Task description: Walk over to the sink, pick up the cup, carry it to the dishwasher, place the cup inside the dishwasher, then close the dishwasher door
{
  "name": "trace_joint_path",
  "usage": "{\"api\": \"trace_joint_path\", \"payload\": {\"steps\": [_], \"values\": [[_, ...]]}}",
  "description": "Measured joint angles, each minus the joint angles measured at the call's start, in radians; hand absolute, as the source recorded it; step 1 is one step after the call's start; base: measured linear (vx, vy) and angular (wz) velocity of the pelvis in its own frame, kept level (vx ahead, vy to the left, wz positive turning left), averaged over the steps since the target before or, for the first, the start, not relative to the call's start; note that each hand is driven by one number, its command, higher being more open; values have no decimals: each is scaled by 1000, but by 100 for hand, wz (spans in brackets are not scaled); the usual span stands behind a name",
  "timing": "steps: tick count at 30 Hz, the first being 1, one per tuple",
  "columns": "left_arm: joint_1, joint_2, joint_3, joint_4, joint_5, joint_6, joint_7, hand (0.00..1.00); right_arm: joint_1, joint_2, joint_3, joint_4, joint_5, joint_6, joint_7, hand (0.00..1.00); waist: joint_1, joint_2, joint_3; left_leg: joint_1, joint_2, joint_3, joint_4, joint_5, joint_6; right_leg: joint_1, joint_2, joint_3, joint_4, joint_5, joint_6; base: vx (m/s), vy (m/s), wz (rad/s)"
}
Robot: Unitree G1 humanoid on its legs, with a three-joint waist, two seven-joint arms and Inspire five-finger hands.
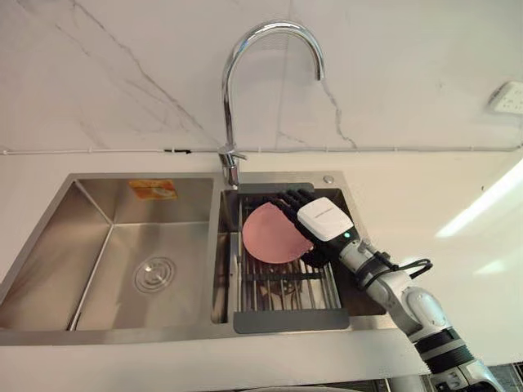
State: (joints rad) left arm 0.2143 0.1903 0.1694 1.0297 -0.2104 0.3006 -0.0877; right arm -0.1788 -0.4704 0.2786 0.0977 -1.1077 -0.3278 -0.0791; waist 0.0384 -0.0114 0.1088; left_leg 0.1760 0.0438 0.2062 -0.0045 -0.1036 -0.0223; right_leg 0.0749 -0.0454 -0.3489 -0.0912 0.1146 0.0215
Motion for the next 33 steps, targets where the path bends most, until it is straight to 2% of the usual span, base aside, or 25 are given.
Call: {"api": "trace_joint_path", "payload": {"steps": [4,11,12,21,25,33], "values": [[0,-1,0,0,-1,-1,0,100,-13,12,37,56,-35,13,-48,100,3,-1,0,0,-3,-5,0,1,0,2,-3,-8,0,0,0,-13,25,4],[1,3,0,1,-5,-1,0,100,-62,22,75,125,-35,20,-64,100,2,-11,-3,0,-8,-11,-3,7,2,6,-8,-14,0,0,0,-29,10,2],[1,4,0,2,-5,-1,0,100,-67,22,84,134,-36,21,-65,0,3,-15,-5,0,-8,-14,-7,9,1,6,-8,-17,0,0,0,-42,3,9],[-5,10,-1,1,-4,-1,0,100,-86,27,126,216,-77,43,-83,0,2,-32,-15,1,-7,-24,-27,28,-2,6,-8,-32,0,0,0,-19,1,4],[-15,18,-4,1,1,0,0,100,-89,51,132,241,-72,74,-154,0,6,-36,-18,0,-7,-23,-27,30,-2,6,-8,-31,0,1,-1,0,0,0],[-15,18,0,1,1,3,1,100,-73,30,112,185,6,34,-180,0,5,-33,-17,-2,-7,-10,-28,31,0,-4,-6,-15,0,1,-2,23,18,-4]]}}
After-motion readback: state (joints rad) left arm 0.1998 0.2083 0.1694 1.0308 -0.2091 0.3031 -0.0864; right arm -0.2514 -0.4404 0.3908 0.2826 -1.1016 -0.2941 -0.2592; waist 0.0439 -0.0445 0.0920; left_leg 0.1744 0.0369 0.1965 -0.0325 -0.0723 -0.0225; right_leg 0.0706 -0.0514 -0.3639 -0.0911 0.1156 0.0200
